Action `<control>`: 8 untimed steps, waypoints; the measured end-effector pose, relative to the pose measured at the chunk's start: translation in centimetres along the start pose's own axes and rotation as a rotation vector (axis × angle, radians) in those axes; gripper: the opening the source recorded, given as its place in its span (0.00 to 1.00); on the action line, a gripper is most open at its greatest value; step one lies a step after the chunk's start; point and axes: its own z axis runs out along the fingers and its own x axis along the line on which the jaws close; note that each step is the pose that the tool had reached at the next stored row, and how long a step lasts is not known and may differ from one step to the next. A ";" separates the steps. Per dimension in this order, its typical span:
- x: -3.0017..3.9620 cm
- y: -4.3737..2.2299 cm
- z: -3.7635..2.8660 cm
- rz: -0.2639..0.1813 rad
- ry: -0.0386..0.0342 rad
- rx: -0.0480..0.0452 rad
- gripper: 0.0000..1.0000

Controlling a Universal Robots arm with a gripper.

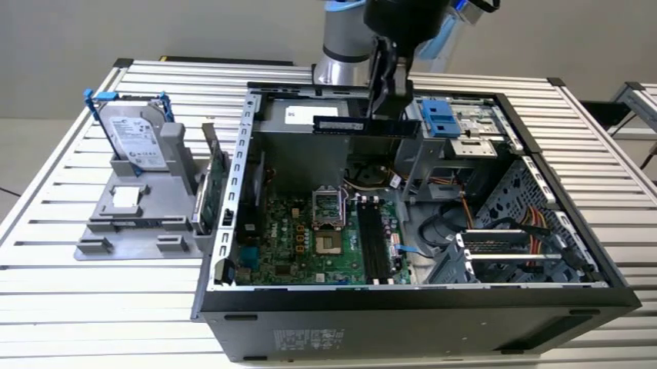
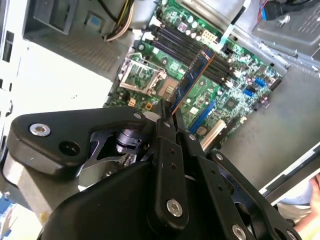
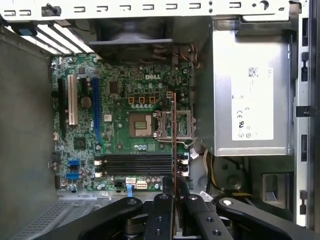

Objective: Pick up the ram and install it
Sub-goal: 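Pick up the ram and move it above insertion slot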

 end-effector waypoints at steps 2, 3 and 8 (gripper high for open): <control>-0.17 -0.50 -0.02 0.000 0.0001 0.0000 0.00; -0.27 -0.74 -0.03 0.000 0.0001 -0.0001 0.00; -0.94 -1.73 -0.08 0.000 0.0000 0.0000 0.00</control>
